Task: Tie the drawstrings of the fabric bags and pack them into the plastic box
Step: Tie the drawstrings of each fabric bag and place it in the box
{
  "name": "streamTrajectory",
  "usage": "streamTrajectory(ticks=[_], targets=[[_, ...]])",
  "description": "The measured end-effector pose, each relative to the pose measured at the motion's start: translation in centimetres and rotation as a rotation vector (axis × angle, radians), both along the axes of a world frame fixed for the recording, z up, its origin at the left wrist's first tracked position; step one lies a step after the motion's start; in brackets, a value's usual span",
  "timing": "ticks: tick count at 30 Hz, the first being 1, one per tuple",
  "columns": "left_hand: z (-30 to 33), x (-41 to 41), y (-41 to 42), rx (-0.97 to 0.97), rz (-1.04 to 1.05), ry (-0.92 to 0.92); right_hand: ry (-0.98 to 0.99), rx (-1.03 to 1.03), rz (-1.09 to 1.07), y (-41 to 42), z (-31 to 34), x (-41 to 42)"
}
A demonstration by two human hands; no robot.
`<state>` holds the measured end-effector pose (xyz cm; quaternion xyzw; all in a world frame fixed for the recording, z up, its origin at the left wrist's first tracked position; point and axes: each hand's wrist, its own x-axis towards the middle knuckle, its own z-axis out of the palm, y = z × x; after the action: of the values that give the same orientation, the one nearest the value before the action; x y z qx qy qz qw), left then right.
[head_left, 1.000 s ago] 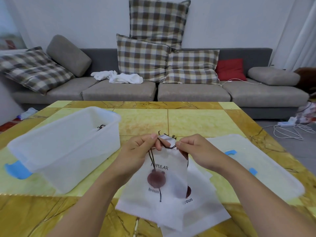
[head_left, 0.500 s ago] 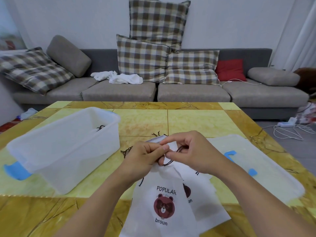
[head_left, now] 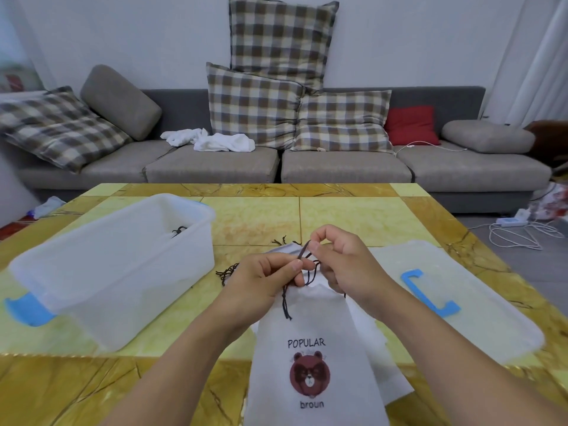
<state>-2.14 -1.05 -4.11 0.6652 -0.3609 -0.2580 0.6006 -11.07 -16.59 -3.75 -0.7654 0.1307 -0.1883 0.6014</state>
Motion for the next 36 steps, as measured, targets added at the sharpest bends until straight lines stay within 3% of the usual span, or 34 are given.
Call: streamTrajectory(ticks=[2, 7, 12, 15, 19, 26, 30, 36], targets=[[0.1, 0.0, -0.1, -0.015, 0.015, 0.031, 0.035, 0.104, 0.004, 0.2, 0.1, 0.1], [0.1, 0.0, 0.0, 0.006, 0.032, 0.037, 0.068, 0.146, 0.002, 0.0, 0.1, 0.3], [0.2, 0.1, 0.4, 0.035, 0.04, -0.011, 0.013, 0.0, 0.113, -0.6, 0.9, -0.6], [0.2, 0.1, 0.5, 0.056, 0.038, -0.013, -0.016, -0.046, 0.061, -0.5, 0.6, -0.4], [0.4, -0.2, 0.4, 0.012, -0.023, 0.091, -0.045, 0.153, -0.014, -0.7, -0.4, 0.4], [0.1, 0.3, 0.6, -0.058, -0.075, 0.106, 0.061, 0.175, -0.027, -1.1, -0.4, 0.2], [0.1, 0.0, 0.7, 0.074, -0.116, 0.016, 0.071, 0.142, -0.001, -1.3, -0.4, 0.3], [0.3, 0.3, 0.7, 0.08, -0.025, 0.093, 0.06, 0.017, -0.05, -2.0, 0.2, -0.5]])
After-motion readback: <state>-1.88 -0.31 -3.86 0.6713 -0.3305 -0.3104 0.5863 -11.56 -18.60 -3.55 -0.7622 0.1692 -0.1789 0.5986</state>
